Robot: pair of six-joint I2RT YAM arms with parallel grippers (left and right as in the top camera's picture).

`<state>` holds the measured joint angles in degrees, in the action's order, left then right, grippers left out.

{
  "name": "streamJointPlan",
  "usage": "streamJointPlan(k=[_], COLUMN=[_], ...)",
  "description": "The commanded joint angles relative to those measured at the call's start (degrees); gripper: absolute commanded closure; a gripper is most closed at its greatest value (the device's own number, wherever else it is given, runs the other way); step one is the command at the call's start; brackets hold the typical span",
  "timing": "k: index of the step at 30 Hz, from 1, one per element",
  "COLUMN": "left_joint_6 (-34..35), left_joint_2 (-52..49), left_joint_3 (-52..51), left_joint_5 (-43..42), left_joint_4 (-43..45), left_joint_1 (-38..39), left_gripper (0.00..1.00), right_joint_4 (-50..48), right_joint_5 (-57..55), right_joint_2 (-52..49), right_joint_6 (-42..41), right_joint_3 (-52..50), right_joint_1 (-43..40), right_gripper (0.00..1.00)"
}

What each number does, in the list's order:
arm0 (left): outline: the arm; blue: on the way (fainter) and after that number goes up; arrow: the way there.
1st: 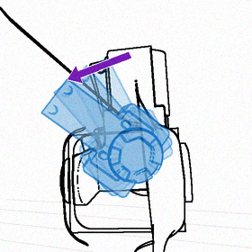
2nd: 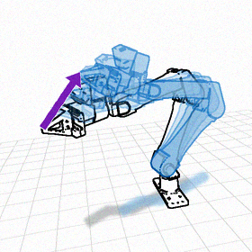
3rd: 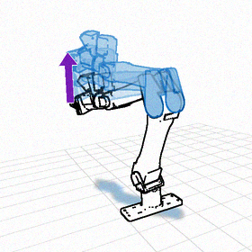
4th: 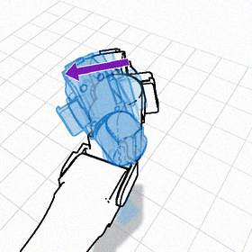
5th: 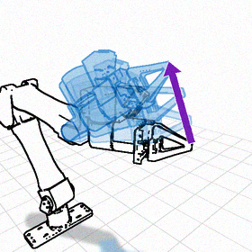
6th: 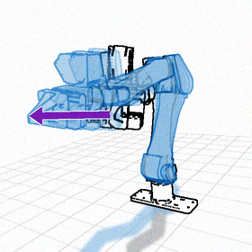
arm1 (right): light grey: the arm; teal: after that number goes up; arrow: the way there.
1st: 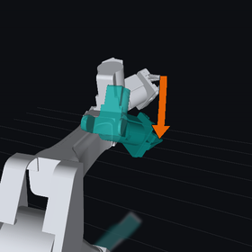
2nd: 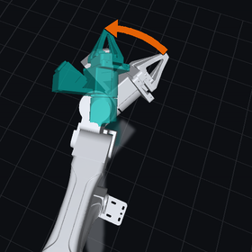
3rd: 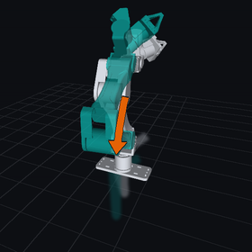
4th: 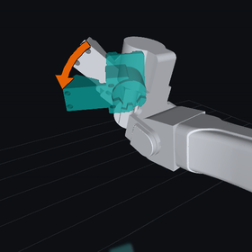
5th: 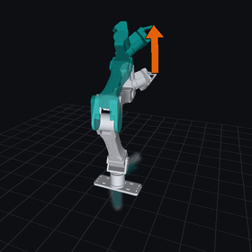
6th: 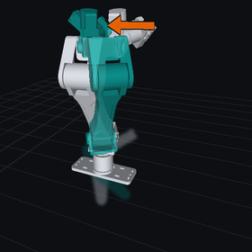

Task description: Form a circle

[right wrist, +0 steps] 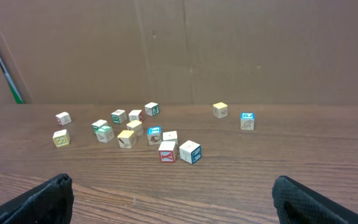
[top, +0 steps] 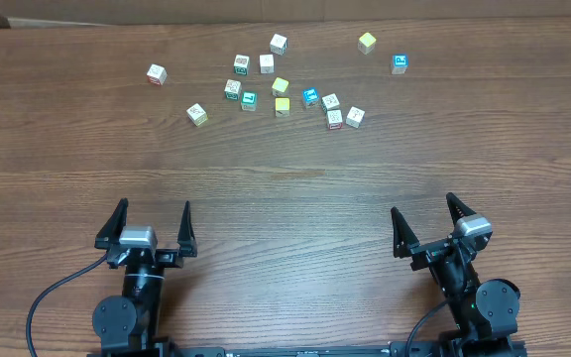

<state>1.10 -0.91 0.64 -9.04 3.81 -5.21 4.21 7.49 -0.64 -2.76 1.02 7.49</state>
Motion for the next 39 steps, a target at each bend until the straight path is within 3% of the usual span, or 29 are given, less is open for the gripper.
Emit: streamJointPlan(k=[1,6,12,18,32,39], left_joint_6=[0.61,0.48,0.13,0.13,-4.39,-5.42], left_joint_2=[0.63,-1.6,-11.19,-27.06,-70.82,-84.85], left_joint_3=[4.35,16.33,34.8,57.11,115.71,128.1], left_joint_5=[-2.82,-2.54,-2.64,-6.95,-12.26,-12.22], left_joint_4=[0.66,-2.62,-11.04,-21.14,-57.27,-58.97], left_joint_1=[0.35,0.35,0.35,0.35,0.35,0.35], left_gripper=[0.0,0.0,0.0,0.01,0.0,0.0], right_joint_4=[-0.17,-0.17,-0.17,-0.2,-0.17,-0.2], right_joint_5=[-0.11,-0.11,-0.11,-0.11,-0.11,-0.11], right_joint_2=[0.46,0.48,0.48,0.48,0.46,0.46], right_joint_6=[0.26,0.26,0.26,0.26,0.26,0.26], right_joint_3=[-0.57,-0.57,-0.57,-0.57,-0.57,-0.57], right_joint_1=[-0.28,-0.28,-0.28,-0.28,-0.28,-0.28], right_gripper=[0.0,0.0,0.0,0.0,0.0,0.0])
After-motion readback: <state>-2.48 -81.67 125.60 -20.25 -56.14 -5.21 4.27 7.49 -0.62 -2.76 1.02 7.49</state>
